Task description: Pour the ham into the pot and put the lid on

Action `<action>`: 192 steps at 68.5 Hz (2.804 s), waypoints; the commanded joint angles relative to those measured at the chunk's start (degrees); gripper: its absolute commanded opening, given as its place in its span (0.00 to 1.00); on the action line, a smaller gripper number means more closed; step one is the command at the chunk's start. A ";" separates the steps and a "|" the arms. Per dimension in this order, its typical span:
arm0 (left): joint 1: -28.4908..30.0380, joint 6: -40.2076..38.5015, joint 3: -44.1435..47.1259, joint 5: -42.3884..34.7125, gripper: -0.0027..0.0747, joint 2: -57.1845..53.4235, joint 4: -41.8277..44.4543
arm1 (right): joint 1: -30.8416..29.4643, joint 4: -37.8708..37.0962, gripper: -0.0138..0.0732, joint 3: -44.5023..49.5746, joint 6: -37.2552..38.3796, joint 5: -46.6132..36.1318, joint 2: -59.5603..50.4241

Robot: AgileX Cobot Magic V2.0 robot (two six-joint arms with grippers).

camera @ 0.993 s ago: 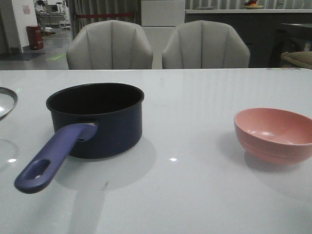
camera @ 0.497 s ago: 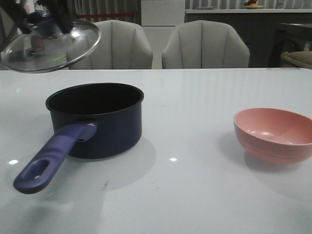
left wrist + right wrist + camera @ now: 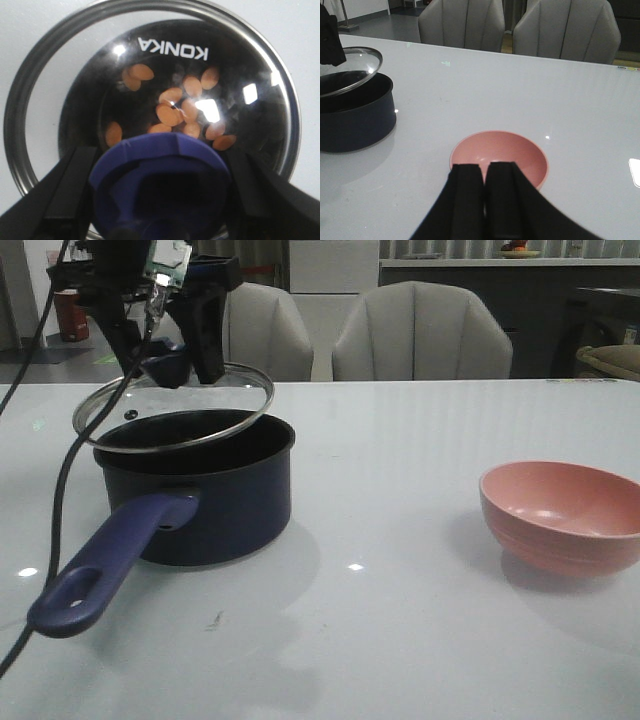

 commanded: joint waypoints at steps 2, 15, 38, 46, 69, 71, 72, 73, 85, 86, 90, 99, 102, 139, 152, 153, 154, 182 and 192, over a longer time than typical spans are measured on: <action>-0.46 0.01 -2.36 -1.77 0.40 -2.60 -1.61 | 0.00 0.62 0.34 -1.65 -0.31 -4.21 0.37; -0.46 0.01 -2.36 -1.88 0.40 -1.91 -2.69 | 0.00 0.62 0.34 -1.65 -0.31 -4.21 0.37; -0.59 0.79 -2.36 -0.21 0.40 -1.20 -2.86 | 0.00 0.62 0.34 -1.65 -0.31 -4.21 0.37; -0.59 0.79 -2.36 -0.21 0.40 -1.20 -2.64 | 0.00 0.62 0.34 -1.65 -0.31 -4.21 0.37; -0.59 1.38 -2.36 0.36 0.70 -0.56 -2.64 | 0.00 0.62 0.34 -1.65 -0.31 -4.21 0.37; -0.59 1.38 -2.36 0.63 0.72 -0.18 -2.64 | 0.00 0.62 0.34 -1.65 -0.31 -4.21 0.37; -0.59 1.38 -2.36 0.74 0.74 0.00 -2.64 | 0.00 0.62 0.34 -1.65 -0.31 -4.21 0.37; -0.59 1.38 -2.36 0.72 0.74 0.12 -2.64 | 0.00 0.62 0.34 -1.65 -0.31 -4.21 0.37; -0.59 1.38 -2.36 1.12 0.78 1.04 -4.07 | 0.00 0.62 0.34 -1.65 -0.31 -4.21 0.37; -0.59 1.38 -2.36 0.94 0.78 1.04 -4.07 | 0.00 0.62 0.34 -1.65 -0.31 -4.21 0.37; -0.59 1.38 -2.53 0.99 0.78 1.04 -4.07 | 0.00 0.62 0.34 -1.65 -0.31 -4.21 0.37; -0.59 1.38 -4.44 1.34 0.78 1.04 -4.07 | 0.00 0.62 0.34 -1.65 -0.31 -4.21 0.37; -0.59 1.38 -5.61 1.34 0.78 0.75 -4.07 | 0.00 0.62 0.34 -1.65 -0.31 -4.21 0.37; -0.66 1.51 -4.81 1.34 0.78 -9.46 -1.35 | 0.00 0.62 0.34 -1.65 -0.31 -4.21 0.37; -0.66 1.82 4.39 0.06 0.77 -19.51 3.32 | 0.00 0.62 0.34 -1.65 -0.31 -4.21 0.37; -0.66 1.82 4.83 -0.09 0.77 -19.92 3.32 | 0.00 0.62 0.34 -1.65 -0.31 -4.21 0.37; -0.66 1.82 6.21 -0.67 0.77 -21.21 3.94 | 0.00 0.62 0.34 -1.65 -0.31 -4.21 0.37; -0.54 1.82 36.18 -16.30 0.77 -49.71 4.23 | 0.00 0.62 0.34 -1.65 -0.31 -4.21 0.37; -0.54 1.82 44.88 -19.62 0.77 -59.95 3.86 | 0.00 0.62 0.34 -1.65 -0.31 -4.21 0.37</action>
